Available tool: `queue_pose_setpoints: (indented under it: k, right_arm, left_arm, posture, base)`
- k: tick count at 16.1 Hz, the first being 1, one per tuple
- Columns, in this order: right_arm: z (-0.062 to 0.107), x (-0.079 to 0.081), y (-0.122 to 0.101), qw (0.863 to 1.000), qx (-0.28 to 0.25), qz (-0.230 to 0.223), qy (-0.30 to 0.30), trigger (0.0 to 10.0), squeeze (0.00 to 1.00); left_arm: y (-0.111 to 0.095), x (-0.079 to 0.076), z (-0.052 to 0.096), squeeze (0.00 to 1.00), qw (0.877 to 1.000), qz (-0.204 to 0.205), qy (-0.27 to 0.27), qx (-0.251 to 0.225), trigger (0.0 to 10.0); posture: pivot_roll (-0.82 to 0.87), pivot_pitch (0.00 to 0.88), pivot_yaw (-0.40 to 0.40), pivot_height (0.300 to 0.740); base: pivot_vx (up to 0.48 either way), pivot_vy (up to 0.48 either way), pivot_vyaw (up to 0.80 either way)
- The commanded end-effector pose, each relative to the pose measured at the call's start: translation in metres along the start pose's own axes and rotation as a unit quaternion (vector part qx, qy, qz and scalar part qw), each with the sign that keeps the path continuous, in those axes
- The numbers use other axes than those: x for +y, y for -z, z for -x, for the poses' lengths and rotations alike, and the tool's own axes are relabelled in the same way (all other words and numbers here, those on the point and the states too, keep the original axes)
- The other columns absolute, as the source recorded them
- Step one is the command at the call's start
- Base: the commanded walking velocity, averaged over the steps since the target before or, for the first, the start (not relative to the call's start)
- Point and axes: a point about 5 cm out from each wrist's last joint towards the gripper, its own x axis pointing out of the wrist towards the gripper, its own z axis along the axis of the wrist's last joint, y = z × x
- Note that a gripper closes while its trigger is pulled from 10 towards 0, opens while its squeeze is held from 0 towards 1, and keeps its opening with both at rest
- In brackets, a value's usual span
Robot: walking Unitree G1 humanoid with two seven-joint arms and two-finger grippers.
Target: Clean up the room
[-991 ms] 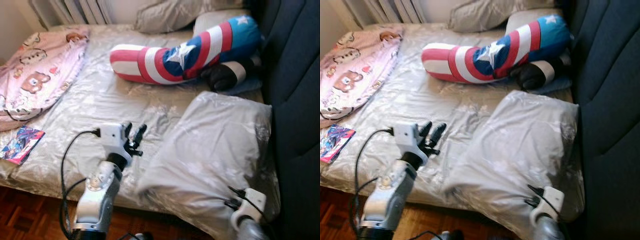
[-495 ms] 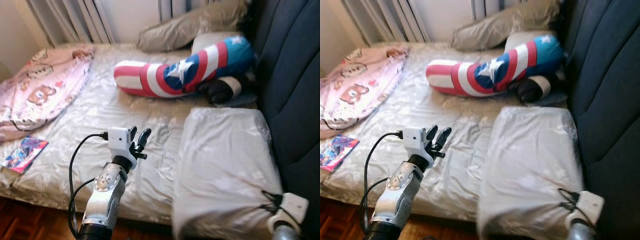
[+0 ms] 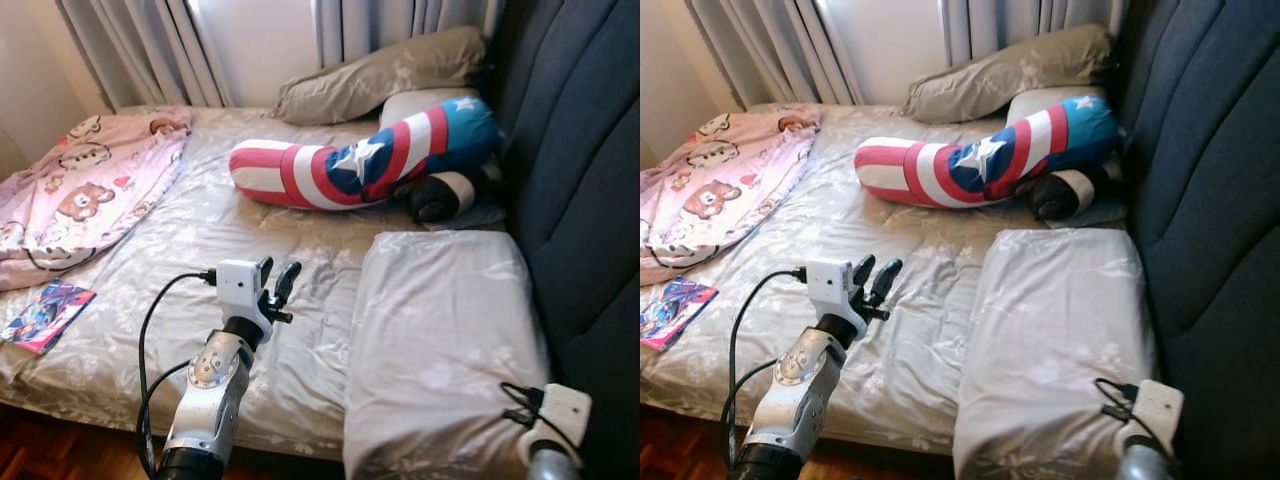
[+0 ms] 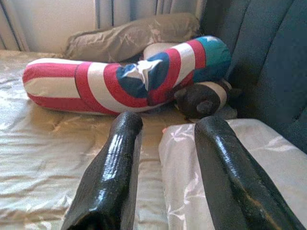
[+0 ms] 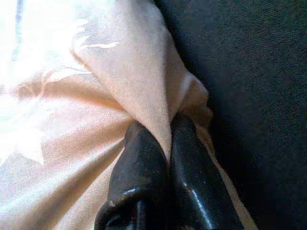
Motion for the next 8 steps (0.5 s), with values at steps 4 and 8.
queue_pose_setpoints:
  k: [4,8]
  right_arm:
    - [-0.005,0.011,-0.022,0.998,-0.056,0.036,0.001,10.0,1.00]
    - [-0.008,0.028,-0.040,0.988,-0.105,0.106,-0.042,10.0,0.88]
  left_arm:
    - [0.005,0.012,0.006,0.00,1.000,-0.017,-0.013,0.003,10.0]
    - [0.024,0.024,0.012,0.00,0.999,-0.010,-0.032,0.032,10.0]
  posture:
    - [0.03,0.000,0.020,0.740]
    - [0.02,0.000,0.014,0.740]
  base:
    - [0.000,0.000,0.00]
    - [0.000,0.000,0.00]
